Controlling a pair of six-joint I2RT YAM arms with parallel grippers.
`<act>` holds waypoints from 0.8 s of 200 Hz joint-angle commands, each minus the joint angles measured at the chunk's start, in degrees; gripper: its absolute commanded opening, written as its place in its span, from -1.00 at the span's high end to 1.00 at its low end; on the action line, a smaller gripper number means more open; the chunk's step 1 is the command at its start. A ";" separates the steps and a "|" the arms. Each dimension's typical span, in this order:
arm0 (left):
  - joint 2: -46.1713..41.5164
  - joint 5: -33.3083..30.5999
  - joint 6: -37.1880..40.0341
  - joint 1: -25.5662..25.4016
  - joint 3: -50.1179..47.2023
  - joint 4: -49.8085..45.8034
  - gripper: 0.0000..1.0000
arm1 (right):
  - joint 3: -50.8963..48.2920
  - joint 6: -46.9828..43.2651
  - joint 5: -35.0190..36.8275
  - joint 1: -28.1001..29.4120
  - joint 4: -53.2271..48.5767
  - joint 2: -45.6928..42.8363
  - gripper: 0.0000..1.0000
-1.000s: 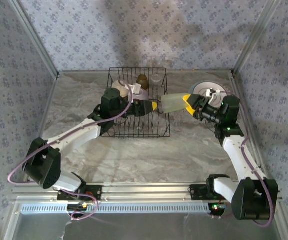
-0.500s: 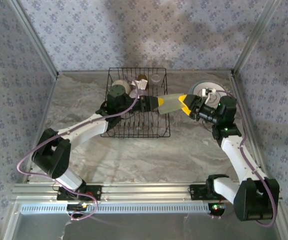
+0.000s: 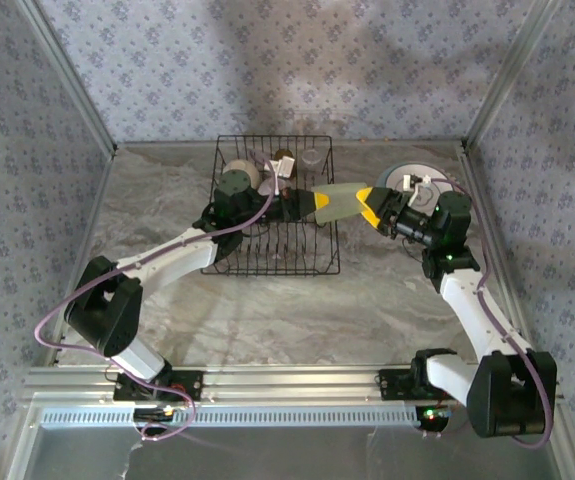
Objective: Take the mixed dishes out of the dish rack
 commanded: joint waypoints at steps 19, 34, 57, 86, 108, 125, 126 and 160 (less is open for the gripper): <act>-1.10 -1.99 -0.38 -0.93 -0.75 3.17 1.00 | 0.86 -1.34 -2.74 1.46 1.02 0.92 -0.27; -1.62 -2.38 -0.39 -1.07 -1.25 2.98 1.00 | 1.21 -2.17 -2.65 1.57 -0.07 0.69 -0.55; -2.88 -3.06 0.41 -1.07 -1.88 1.70 1.00 | 2.50 -6.12 -1.69 1.66 -5.13 -0.56 -1.00; -5.39 -4.65 4.11 -1.12 -1.46 -4.94 1.00 | 4.80 -14.48 4.19 1.82 -16.96 -4.51 -1.00; -8.69 -7.62 8.95 -1.01 0.29 -13.82 1.00 | 6.67 -21.18 10.12 2.41 -26.08 -7.82 -0.99; -11.70 -12.27 13.62 -0.82 2.95 -24.22 1.00 | 7.87 -25.88 14.54 3.72 -31.76 -9.60 -1.00; -11.94 -12.62 13.87 -0.77 3.08 -24.78 1.00 | 7.94 -26.09 14.78 3.79 -32.06 -9.70 -1.00; -16.60 -28.17 23.17 -0.37 12.11 -48.70 1.00 | 9.44 -32.45 21.99 8.62 -38.73 -10.13 -1.00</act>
